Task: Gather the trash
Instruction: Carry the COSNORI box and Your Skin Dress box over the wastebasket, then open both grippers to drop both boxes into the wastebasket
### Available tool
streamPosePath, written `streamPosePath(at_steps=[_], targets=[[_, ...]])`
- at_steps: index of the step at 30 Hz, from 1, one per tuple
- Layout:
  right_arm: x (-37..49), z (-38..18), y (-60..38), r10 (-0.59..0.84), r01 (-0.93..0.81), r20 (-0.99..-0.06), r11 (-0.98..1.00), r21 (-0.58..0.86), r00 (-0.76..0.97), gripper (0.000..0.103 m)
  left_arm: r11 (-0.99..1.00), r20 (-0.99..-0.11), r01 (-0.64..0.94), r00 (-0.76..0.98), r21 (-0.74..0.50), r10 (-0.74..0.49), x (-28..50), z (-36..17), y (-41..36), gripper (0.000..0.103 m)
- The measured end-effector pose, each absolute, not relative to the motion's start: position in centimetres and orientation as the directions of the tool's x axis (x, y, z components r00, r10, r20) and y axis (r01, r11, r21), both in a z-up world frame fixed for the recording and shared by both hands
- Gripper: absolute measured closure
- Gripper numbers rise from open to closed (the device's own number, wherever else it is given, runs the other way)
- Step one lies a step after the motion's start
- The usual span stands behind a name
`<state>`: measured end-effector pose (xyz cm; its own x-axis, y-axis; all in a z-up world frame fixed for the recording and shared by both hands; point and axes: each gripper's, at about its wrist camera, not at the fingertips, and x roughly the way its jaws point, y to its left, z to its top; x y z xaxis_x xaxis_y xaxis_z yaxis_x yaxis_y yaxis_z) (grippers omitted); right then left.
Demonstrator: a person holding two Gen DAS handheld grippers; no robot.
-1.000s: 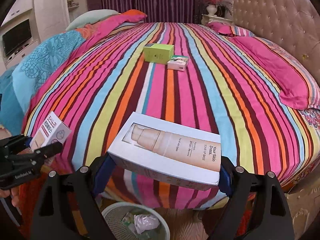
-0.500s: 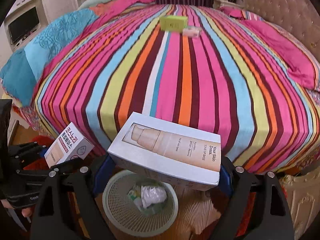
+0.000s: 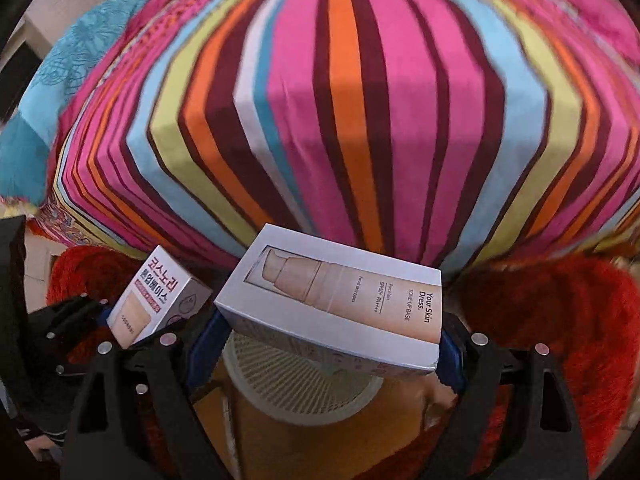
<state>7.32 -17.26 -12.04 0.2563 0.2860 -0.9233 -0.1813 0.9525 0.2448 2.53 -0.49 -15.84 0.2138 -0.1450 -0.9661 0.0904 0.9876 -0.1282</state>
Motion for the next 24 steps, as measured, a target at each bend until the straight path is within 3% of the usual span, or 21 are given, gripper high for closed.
streamPosePath(at_steps=[11,24], targets=[[8.0,-19.3,-18.7,0.470,0.081,-0.882,0.880,0.468,-0.016,0.021,0.986,-0.985,0.065,0.076,-0.153,-0.158,3.3,-19.5,-0.5,0.052],[8.0,-24.3,-18.2,0.538,0.227,-0.828,0.835,0.501,-0.155,0.021,0.966,-0.962,-0.048,-0.083,-0.255,-0.259,3.7,-23.7,0.3,0.052]])
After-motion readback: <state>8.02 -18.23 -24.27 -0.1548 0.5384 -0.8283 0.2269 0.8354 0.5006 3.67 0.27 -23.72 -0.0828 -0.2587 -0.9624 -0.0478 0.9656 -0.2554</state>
